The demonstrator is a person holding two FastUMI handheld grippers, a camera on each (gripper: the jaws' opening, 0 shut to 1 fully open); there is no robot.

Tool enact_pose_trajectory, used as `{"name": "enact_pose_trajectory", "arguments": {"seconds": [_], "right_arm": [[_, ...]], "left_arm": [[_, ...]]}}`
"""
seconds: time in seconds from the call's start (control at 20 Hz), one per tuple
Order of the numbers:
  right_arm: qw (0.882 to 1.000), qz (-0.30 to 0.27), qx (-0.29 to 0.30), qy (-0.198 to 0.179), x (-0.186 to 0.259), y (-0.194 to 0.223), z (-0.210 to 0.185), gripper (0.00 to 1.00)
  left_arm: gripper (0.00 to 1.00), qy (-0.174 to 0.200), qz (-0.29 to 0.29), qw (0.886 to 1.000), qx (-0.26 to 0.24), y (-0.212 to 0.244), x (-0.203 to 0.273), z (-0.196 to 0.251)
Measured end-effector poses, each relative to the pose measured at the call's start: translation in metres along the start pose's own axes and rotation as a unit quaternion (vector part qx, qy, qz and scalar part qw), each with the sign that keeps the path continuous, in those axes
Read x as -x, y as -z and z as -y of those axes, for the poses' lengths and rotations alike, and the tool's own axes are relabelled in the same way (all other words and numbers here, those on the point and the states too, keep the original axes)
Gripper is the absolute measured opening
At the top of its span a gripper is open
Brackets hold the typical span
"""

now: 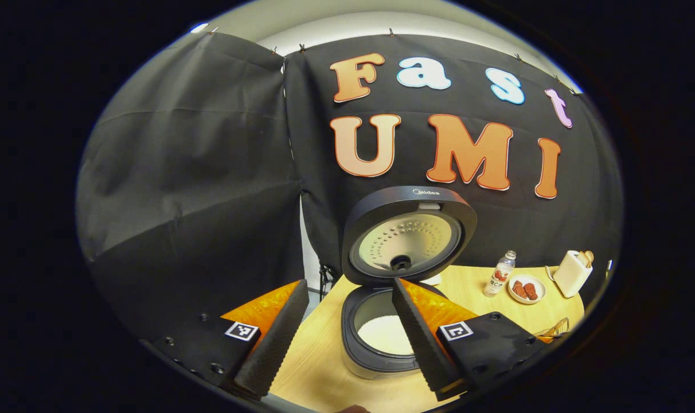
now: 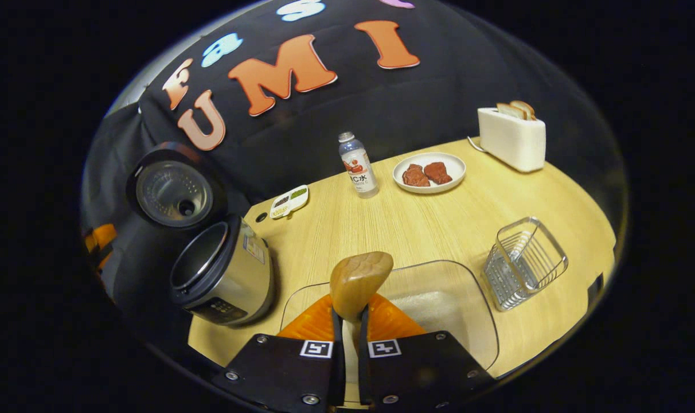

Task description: Close the left gripper, press the button to open the rice cooker; take a wooden spoon from the chopstick holder with the right hand, scoop a spoonful of rice and pour it into the rice cooker, then put the wooden spoon back into the chopstick holder.

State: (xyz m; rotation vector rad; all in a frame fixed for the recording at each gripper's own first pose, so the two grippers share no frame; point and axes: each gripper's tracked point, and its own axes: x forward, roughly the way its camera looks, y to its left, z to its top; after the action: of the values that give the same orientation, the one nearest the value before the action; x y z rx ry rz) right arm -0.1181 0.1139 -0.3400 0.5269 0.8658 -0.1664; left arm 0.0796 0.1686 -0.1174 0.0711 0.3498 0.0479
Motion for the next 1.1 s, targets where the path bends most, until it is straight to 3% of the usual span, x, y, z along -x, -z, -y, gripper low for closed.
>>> {"name": "enact_pose_trajectory", "arguments": {"seconds": [0.5,0.75,1.1], "right_arm": [[0.988,-0.044,-0.143,-0.050,-0.008,0.007,-0.004,0.08],[0.970,-0.064,-0.217,-0.089,-0.008,0.010,-0.005,0.08],[0.951,-0.067,-0.272,-0.130,0.003,-0.006,0.012,0.08]], "left_arm": [[0.97,0.001,-0.010,1.000,-0.007,0.005,-0.002,-0.006],[0.97,0.007,-0.010,1.000,-0.008,0.001,-0.003,0.003],[0.97,0.019,-0.006,1.000,-0.002,-0.002,-0.003,0.032]]}}
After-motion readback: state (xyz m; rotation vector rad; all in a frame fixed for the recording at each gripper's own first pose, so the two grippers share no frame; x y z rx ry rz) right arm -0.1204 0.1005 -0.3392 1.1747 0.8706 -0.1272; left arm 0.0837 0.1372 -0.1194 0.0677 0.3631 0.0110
